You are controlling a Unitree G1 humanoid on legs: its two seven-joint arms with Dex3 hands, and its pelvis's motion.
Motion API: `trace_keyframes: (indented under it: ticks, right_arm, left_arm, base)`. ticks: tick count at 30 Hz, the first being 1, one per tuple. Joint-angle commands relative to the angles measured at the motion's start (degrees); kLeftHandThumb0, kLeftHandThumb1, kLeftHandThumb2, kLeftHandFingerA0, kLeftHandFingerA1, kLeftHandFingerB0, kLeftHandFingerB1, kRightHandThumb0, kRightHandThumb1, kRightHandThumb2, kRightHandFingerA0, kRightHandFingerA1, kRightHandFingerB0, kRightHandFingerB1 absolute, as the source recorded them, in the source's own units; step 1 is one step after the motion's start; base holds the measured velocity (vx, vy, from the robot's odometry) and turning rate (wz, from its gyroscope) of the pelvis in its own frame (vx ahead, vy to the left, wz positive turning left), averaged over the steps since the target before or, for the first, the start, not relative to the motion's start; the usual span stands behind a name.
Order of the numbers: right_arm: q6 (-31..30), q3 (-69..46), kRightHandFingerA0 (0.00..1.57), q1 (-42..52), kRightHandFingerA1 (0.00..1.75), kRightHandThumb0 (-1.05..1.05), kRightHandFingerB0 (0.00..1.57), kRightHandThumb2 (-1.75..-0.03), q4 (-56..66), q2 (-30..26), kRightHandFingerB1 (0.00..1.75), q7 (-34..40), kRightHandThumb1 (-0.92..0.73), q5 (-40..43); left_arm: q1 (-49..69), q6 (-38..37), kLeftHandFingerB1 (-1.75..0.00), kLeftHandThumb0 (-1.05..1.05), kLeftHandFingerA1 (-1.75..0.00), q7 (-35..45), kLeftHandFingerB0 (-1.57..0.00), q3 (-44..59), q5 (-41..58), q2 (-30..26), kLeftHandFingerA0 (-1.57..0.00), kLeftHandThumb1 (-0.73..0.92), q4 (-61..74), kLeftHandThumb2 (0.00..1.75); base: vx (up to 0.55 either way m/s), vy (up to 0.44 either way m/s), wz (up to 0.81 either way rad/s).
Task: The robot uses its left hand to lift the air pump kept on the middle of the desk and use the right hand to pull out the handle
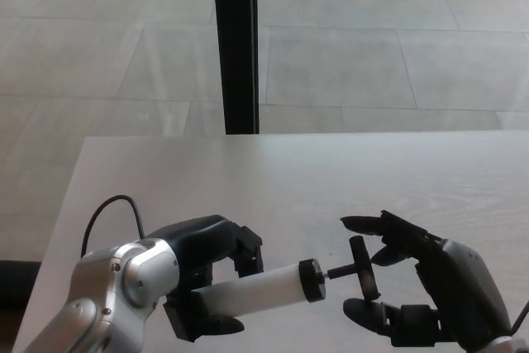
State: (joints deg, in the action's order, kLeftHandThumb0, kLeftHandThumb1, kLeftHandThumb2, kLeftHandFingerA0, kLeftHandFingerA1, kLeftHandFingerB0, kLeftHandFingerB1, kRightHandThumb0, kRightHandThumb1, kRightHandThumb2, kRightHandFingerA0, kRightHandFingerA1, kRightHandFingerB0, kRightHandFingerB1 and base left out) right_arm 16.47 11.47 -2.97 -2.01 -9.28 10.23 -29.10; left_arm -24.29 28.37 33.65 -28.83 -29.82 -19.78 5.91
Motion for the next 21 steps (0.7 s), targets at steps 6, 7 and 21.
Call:
trace_keyframes:
  ticks: [6, 7, 21]
  right_arm:
    - [1.87, -1.09, 0.65, -0.65, 0.94, -0.25, 0.55, -0.6, -1.16, -0.43, 0.49, 2.59, -0.61, -0.88]
    - [1.49, -0.9, 0.64, -0.48, 0.92, -0.27, 0.56, -0.59, -0.92, -0.45, 0.5, 2.15, -0.63, -0.97]
    - [5.87, 0.74, 0.67, -0.85, 0.98, -0.28, 0.6, -0.62, -2.45, -0.62, 0.54, 3.32, -0.65, -1.32]
  left_arm:
    - [0.17, 2.11, -1.62, -0.21, -1.75, 0.67, -0.73, 0.02, -1.49, -0.95, -0.85, 0.42, 0.27, 1.35]
    - [0.04, 2.11, -1.59, -0.22, -1.75, 0.65, -0.72, -0.1, -1.66, -0.94, -0.85, 0.41, 0.23, 1.36]
    - [0.56, 0.42, -1.54, -0.23, -1.75, -0.08, -0.76, 0.64, -0.94, -0.98, -0.82, 0.4, -0.03, 1.36]
  base:
    - [0.0, 0.0, 0.0]
    - [0.0, 0.0, 0.0]
    - [0.0, 0.0, 0.0]
